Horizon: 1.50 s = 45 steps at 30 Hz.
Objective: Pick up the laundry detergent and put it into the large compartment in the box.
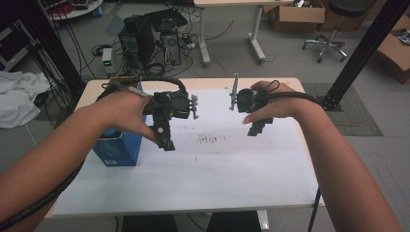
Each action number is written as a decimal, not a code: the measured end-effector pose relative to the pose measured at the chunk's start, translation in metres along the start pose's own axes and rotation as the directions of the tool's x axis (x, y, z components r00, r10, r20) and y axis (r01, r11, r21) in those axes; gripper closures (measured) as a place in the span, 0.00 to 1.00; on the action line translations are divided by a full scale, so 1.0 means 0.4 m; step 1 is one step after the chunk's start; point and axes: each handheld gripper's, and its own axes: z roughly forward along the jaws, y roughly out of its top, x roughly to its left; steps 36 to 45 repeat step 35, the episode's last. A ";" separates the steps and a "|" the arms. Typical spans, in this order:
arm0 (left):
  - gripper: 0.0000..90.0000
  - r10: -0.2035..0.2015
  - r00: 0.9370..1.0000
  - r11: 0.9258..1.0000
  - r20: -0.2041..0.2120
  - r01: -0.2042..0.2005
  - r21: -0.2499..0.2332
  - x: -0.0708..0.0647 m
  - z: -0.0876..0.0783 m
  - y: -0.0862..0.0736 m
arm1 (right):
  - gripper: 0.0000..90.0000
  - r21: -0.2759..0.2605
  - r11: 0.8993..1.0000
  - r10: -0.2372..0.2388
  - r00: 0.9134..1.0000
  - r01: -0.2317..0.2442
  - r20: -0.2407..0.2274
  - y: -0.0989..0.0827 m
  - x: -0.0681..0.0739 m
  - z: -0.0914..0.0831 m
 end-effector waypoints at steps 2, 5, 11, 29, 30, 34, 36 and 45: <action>0.00 -0.006 1.000 1.000 -0.005 0.006 -0.002 0.000 -0.001 -0.005 | 0.18 0.000 1.000 0.000 1.000 0.000 -0.001 0.000 0.000 0.000; 0.00 -0.010 1.000 1.000 -0.010 0.010 -0.001 0.002 -0.002 -0.011 | 0.18 -0.002 1.000 -0.003 1.000 0.003 -0.003 0.003 0.000 0.000; 0.00 -0.021 1.000 1.000 -0.014 0.021 0.003 0.007 -0.002 -0.014 | 0.18 -0.006 1.000 -0.005 1.000 0.005 -0.003 0.007 -0.004 0.002; 0.00 -0.010 1.000 1.000 -0.009 0.010 0.008 0.014 -0.001 -0.007 | 0.18 -0.004 1.000 -0.007 1.000 0.007 -0.006 0.009 -0.011 0.008; 0.00 -0.010 1.000 1.000 -0.009 0.010 0.008 0.014 -0.001 -0.007 | 0.18 -0.004 1.000 -0.006 1.000 0.006 -0.006 0.008 -0.012 0.007; 0.00 -0.010 1.000 1.000 -0.010 0.010 0.008 0.015 0.000 -0.004 | 0.18 -0.001 1.000 -0.006 1.000 0.006 -0.006 0.007 -0.010 0.007; 0.00 -0.010 1.000 1.000 -0.010 0.010 0.008 0.015 0.000 -0.004 | 0.18 -0.001 1.000 -0.006 1.000 0.006 -0.006 0.007 -0.010 0.007; 0.00 -0.010 1.000 1.000 -0.010 0.010 0.008 0.015 0.000 -0.004 | 0.18 -0.001 1.000 -0.006 1.000 0.006 -0.006 0.007 -0.010 0.007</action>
